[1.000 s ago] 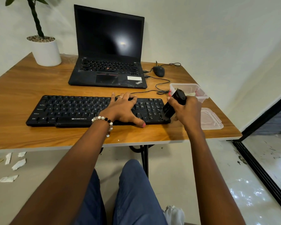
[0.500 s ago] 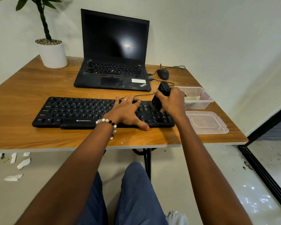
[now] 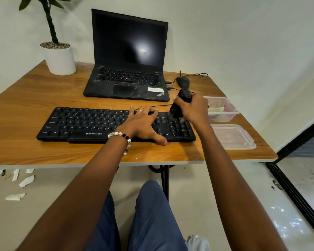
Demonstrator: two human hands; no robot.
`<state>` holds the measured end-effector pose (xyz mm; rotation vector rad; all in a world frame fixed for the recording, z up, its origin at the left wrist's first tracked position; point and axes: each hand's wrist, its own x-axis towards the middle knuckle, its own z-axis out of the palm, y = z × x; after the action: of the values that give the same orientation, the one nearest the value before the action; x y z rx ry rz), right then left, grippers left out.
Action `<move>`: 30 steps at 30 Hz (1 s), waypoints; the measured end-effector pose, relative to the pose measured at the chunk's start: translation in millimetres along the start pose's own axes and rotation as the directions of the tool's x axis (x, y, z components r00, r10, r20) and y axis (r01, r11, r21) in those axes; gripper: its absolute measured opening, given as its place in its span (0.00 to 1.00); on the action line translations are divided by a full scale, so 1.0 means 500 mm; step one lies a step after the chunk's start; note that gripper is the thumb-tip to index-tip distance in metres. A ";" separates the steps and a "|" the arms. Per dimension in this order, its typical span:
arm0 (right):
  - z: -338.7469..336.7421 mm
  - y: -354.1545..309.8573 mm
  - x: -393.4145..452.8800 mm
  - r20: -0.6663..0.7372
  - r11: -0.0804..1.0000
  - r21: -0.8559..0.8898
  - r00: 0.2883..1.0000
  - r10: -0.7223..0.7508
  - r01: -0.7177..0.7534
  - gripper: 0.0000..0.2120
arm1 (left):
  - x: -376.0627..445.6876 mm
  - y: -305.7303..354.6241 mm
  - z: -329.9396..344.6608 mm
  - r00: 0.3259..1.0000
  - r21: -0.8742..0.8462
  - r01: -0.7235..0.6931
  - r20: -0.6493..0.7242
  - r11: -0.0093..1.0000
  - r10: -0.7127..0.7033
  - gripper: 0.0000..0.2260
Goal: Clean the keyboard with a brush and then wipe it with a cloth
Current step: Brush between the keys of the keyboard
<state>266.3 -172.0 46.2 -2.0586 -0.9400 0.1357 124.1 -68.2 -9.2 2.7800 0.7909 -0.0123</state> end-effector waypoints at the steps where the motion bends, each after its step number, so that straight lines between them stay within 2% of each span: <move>1: 0.004 0.002 -0.006 0.018 1.000 -0.013 1.000 -0.005 0.005 0.18 | 0.000 0.001 0.001 1.000 0.001 -0.001 -0.003 1.000 0.001 0.57; 4: -0.008 0.000 -0.019 0.069 0.998 -0.061 0.997 0.019 -0.015 0.15 | 0.000 0.000 0.003 1.000 0.003 0.002 -0.004 1.000 -0.002 0.57; 8: -0.056 -0.004 -0.021 0.241 0.990 -0.053 0.961 0.136 -0.127 0.16 | 0.003 -0.003 0.005 1.000 0.003 0.002 -0.005 1.000 -0.002 0.57; 10: -0.071 0.000 -0.018 0.273 0.987 -0.012 0.949 0.156 -0.159 0.15 | 0.002 -0.003 0.004 1.000 0.003 -0.001 -0.006 1.000 0.001 0.58; 12: -0.070 0.007 -0.010 0.181 0.979 0.102 0.971 0.157 -0.177 0.17 | 0.000 -0.001 0.004 1.000 -0.001 -0.004 -0.005 1.000 0.004 0.57; 14: -0.056 0.011 -0.001 0.026 0.978 0.163 0.991 0.129 -0.131 0.17 | -0.002 -0.002 0.002 1.000 -0.004 -0.003 -0.006 1.000 0.003 0.57; 16: -0.034 0.014 0.004 -0.060 0.987 0.148 0.995 0.079 -0.070 0.17 | -0.001 -0.003 0.003 1.000 -0.008 0.000 -0.006 1.000 -0.001 0.57; 18: -0.016 0.018 0.004 -0.065 0.994 0.105 0.997 0.037 -0.030 0.18 | 0.000 -0.002 0.004 1.000 -0.002 0.002 -0.004 1.000 -0.002 0.57; 21: -0.014 0.022 -0.003 -0.016 1.000 -0.017 1.000 -0.001 0.001 0.19 | 0.003 -0.001 0.006 1.000 0.006 0.007 -0.006 1.000 -0.007 0.58; 24: -0.037 0.014 -0.013 0.101 0.994 -0.099 0.993 0.054 -0.044 0.19 | 0.003 -0.002 0.005 1.000 0.008 0.006 -0.005 1.000 -0.006 0.57; 28: -0.085 0.002 -0.018 0.287 0.986 -0.117 0.946 0.149 -0.120 0.18 | 0.004 -0.004 0.006 1.000 0.006 0.006 -0.002 1.000 -0.006 0.58; 30: -0.097 0.003 -0.013 0.281 0.987 -0.070 0.946 0.160 -0.146 0.17 | 0.004 -0.004 0.006 1.000 0.007 0.004 -0.002 1.000 -0.004 0.58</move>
<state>282.4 -208.6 74.3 -2.1941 -0.9612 0.5102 124.9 -66.5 -12.8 2.7856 0.7981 -0.0134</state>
